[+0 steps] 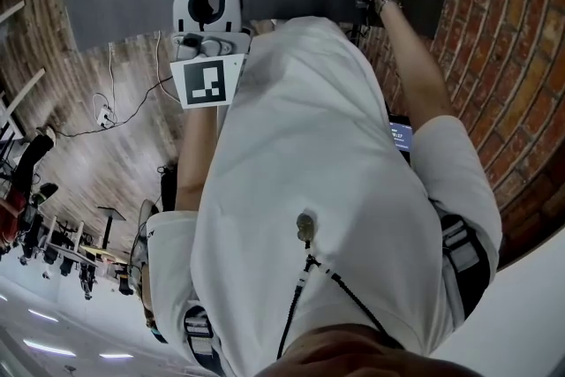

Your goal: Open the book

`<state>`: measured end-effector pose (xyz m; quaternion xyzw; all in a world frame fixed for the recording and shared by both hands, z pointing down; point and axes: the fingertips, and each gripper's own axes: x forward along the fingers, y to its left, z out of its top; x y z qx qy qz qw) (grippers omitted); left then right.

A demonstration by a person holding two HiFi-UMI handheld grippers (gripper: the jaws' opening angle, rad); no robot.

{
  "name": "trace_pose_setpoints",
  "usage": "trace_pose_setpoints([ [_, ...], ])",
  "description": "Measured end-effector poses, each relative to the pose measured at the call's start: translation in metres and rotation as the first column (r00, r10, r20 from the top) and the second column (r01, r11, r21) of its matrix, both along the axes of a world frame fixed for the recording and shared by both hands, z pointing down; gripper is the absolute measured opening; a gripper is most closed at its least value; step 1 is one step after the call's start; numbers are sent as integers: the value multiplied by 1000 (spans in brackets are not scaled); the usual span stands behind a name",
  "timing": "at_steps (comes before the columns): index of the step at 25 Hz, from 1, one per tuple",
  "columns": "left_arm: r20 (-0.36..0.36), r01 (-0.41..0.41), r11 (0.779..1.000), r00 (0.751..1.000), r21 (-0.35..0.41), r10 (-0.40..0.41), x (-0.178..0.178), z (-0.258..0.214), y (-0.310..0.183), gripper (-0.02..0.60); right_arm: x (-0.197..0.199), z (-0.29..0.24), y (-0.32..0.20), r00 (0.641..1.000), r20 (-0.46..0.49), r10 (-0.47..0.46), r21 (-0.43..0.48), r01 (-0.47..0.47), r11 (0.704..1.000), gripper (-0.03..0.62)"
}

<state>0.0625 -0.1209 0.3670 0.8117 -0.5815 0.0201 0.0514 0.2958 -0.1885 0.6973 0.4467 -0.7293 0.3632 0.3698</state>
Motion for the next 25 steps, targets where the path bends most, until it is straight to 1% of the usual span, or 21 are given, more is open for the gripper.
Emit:
trace_pose_setpoints([
  [3, -5, -14, 1000, 1000, 5, 14, -3, -2, 3, 23, -1, -9, 10, 1000, -3, 13, 25, -13, 1000, 170],
  [5, -9, -21, 1000, 1000, 6, 21, -7, -2, 4, 23, -10, -20, 14, 1000, 22, 0, 48, -1, 999, 164],
  [6, -11, -25, 1000, 1000, 6, 25, -10, -2, 4, 23, -16, -28, 15, 999, 37, -6, 66, 4, 998, 144],
  [8, -15, -35, 999, 999, 6, 35, -16, -4, 5, 23, -29, -46, 14, 998, 65, -8, 114, 0, 993, 78],
  [9, -17, -41, 999, 999, 6, 41, -19, -4, 5, 23, -37, -55, 13, 997, 82, -6, 136, -6, 991, 68],
  [13, -26, -66, 998, 997, 20, 67, -29, -8, 6, 23, -67, -83, 10, 990, 141, 0, 188, -27, 982, 60],
  [17, -32, -92, 995, 995, 24, 93, -38, -9, 9, 23, -99, -109, 16, 982, 187, 5, 222, -47, 974, 51],
  [21, -49, -115, 993, 992, 34, 116, -58, -12, 6, 23, -147, -137, 24, 968, 251, -27, 246, -37, 968, 48],
  [25, -57, -126, 991, 990, 37, 128, -78, -14, 6, 23, -194, -177, 35, 942, 330, -53, 285, -46, 958, 48],
])
